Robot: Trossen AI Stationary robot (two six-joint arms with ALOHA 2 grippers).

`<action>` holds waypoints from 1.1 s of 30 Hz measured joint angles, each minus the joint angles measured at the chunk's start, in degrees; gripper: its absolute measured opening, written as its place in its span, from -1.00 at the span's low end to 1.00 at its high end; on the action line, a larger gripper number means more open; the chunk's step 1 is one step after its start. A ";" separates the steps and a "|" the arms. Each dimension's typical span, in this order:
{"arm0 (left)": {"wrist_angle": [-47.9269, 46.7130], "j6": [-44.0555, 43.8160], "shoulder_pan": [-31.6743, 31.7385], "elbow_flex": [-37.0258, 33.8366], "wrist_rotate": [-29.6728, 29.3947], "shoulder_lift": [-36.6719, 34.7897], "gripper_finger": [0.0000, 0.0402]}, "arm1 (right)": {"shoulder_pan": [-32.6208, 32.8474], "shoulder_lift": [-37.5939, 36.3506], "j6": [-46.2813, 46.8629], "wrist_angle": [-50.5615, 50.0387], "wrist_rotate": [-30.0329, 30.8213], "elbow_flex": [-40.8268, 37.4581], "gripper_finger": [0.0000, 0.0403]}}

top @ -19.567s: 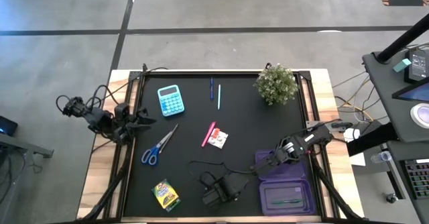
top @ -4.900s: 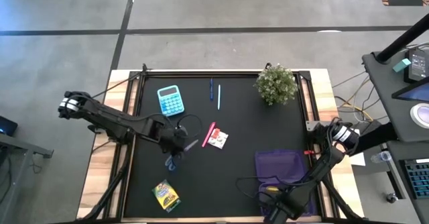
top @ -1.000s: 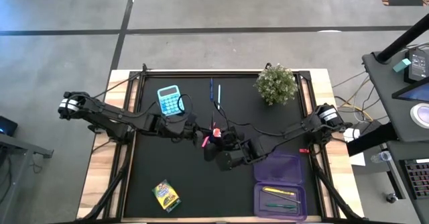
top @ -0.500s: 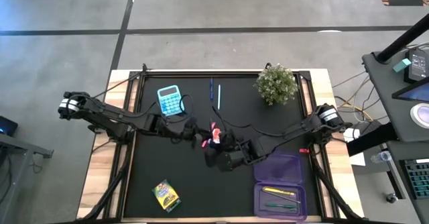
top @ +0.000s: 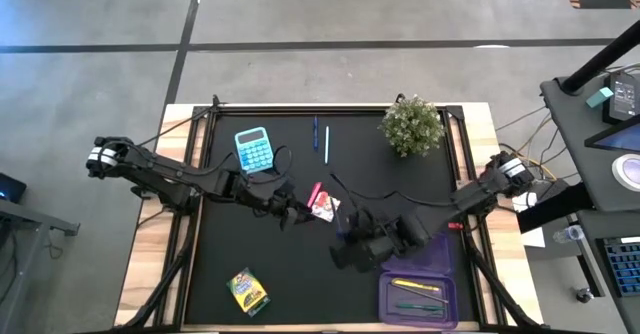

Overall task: Pack school essentials
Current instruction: Put the blue scissor into the purple supply box

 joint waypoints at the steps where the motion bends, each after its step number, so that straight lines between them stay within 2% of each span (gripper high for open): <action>1: -0.05 -0.05 -0.02 -0.10 0.28 -0.02 -0.21 | 1.26 -0.10 0.44 -0.33 -1.14 0.00 -0.86; 8: 0.06 -0.07 -0.07 -0.33 1.99 0.02 -0.20 | 10.21 -0.11 6.35 -1.03 -10.45 0.00 -0.86; 13: 0.08 -0.18 -0.32 -0.33 2.10 0.13 -0.20 | 16.48 -0.11 15.00 -6.24 -14.68 0.00 -0.86; 16: 0.03 -0.22 -0.59 -0.33 2.15 0.17 -0.20 | 20.26 -0.11 16.86 -8.06 -18.72 0.00 -0.86; 23: 0.14 -1.54 -1.17 -0.39 2.35 0.34 -0.20 | 27.09 1.96 14.52 -18.53 -26.32 -0.33 -0.86; 33: 0.09 -3.69 -4.90 -0.74 2.41 0.34 -0.20 | 26.44 5.16 2.61 -19.79 -26.25 -3.34 -0.86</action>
